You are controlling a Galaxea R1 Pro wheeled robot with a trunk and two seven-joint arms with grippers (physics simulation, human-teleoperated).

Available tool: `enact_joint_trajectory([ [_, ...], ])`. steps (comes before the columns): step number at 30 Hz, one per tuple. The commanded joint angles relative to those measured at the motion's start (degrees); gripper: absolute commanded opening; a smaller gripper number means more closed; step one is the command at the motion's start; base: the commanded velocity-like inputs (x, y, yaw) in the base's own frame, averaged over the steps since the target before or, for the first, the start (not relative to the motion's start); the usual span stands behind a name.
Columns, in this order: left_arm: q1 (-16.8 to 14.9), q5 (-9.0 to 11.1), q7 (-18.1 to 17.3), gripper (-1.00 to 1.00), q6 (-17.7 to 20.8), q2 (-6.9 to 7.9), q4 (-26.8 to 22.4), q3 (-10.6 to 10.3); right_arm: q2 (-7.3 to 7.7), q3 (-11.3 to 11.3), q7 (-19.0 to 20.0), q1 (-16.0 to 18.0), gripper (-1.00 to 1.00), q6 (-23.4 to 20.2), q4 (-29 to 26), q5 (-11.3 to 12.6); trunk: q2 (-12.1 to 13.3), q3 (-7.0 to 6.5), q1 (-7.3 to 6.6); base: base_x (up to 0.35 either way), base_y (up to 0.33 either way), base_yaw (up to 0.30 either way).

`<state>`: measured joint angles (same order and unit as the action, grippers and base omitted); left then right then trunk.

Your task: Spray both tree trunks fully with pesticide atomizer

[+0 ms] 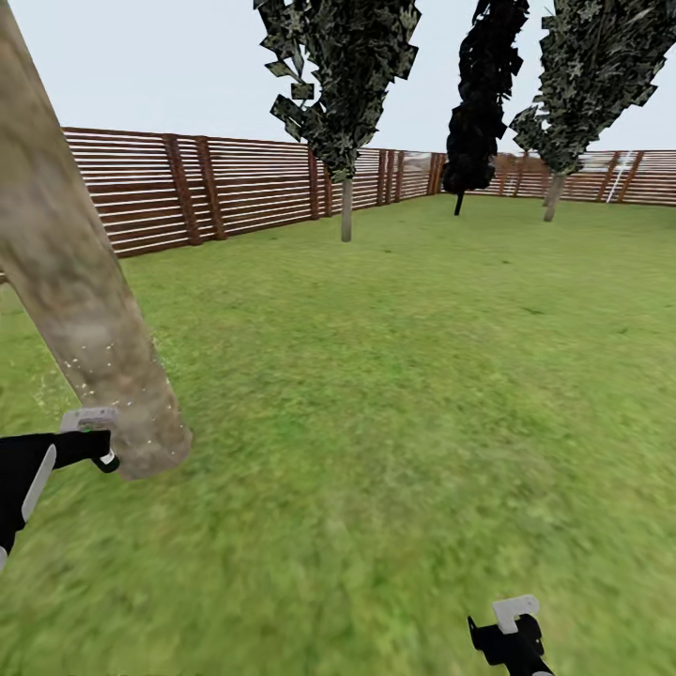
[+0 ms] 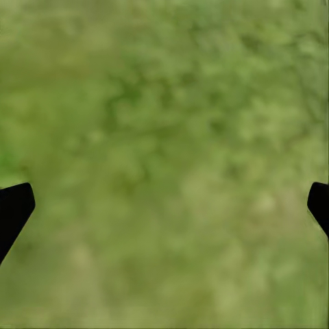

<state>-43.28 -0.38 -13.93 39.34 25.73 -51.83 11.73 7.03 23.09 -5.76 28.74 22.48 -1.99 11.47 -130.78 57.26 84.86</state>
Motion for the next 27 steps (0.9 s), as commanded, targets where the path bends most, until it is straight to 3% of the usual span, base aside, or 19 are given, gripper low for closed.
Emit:
enact_joint_trajectory([
  [1,-0.1,-0.4,-0.2,-1.0,0.4,-0.08,0.0,0.1,0.01,0.5,-0.1,0.0,1.0,0.1,0.0,0.5,0.0,0.05,0.01,0.216,-0.2,0.237],
  [7,0.1,-1.0,0.7,-1.0,0.3,-0.07,0.5,0.1,0.24,0.5,-0.2,0.0,1.0,0.2,0.0,0.5,0.0,0.05,0.01,0.284,-0.137,0.03],
  [10,0.3,-1.0,6.3,-1.0,0.3,-0.04,0.9,0.1,0.23,0.5,-0.1,0.0,1.0,0.2,0.0,0.5,0.0,0.05,0.01,0.302,-0.107,0.001],
  [12,0.3,-0.9,7.8,-1.0,0.4,-0.03,1.0,0.1,0.16,0.5,-0.1,0.0,1.0,0.1,0.0,0.5,0.0,0.05,0.01,0.309,-0.086,0.0],
  [19,0.5,-0.9,8.5,-1.0,0.3,-0.05,3.0,0.2,0.09,0.5,-0.1,0.0,1.0,0.1,0.0,0.5,0.0,0.05,0.01,0.282,-0.066,0.136],
  [27,2.4,-1.0,8.5,-1.0,0.2,-0.06,6.0,-0.2,0.09,0.5,-0.1,0.0,1.0,0.1,0.0,0.5,0.0,0.05,0.01,0.016,-0.003,0.275],
])
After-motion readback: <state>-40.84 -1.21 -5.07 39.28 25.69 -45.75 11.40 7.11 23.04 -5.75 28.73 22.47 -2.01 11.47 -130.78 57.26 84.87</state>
